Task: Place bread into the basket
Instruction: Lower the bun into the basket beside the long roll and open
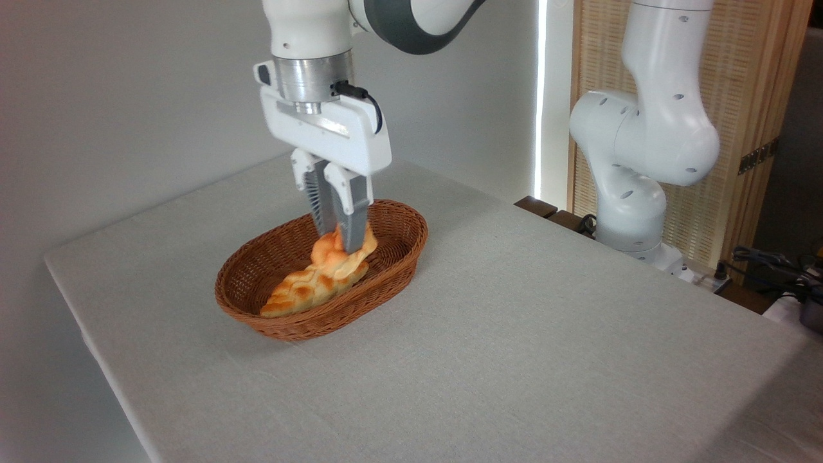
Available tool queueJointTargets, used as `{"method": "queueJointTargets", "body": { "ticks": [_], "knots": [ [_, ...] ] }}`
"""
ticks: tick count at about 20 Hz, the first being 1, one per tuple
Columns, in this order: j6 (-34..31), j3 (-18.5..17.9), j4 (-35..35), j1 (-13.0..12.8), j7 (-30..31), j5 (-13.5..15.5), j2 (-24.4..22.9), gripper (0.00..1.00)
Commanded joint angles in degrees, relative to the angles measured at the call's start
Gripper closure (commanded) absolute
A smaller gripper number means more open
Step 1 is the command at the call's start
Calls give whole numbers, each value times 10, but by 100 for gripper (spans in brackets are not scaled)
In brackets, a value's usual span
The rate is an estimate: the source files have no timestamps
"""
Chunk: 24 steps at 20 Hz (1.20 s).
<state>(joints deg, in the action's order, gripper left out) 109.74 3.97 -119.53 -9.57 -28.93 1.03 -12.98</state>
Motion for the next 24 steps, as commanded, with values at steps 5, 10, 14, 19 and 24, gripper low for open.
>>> {"method": "queueJointTargets", "body": {
  "ticks": [5,10,14,19,24],
  "knots": [
    [12,-5,-132,-104,-8,17,-40,45],
    [49,-5,-142,-112,-8,48,-35,16],
    [73,-6,-143,-106,-6,49,-27,0],
    [83,-11,-143,-105,-5,49,-27,0],
    [83,-12,-142,-105,-5,49,-27,0]
  ]
}}
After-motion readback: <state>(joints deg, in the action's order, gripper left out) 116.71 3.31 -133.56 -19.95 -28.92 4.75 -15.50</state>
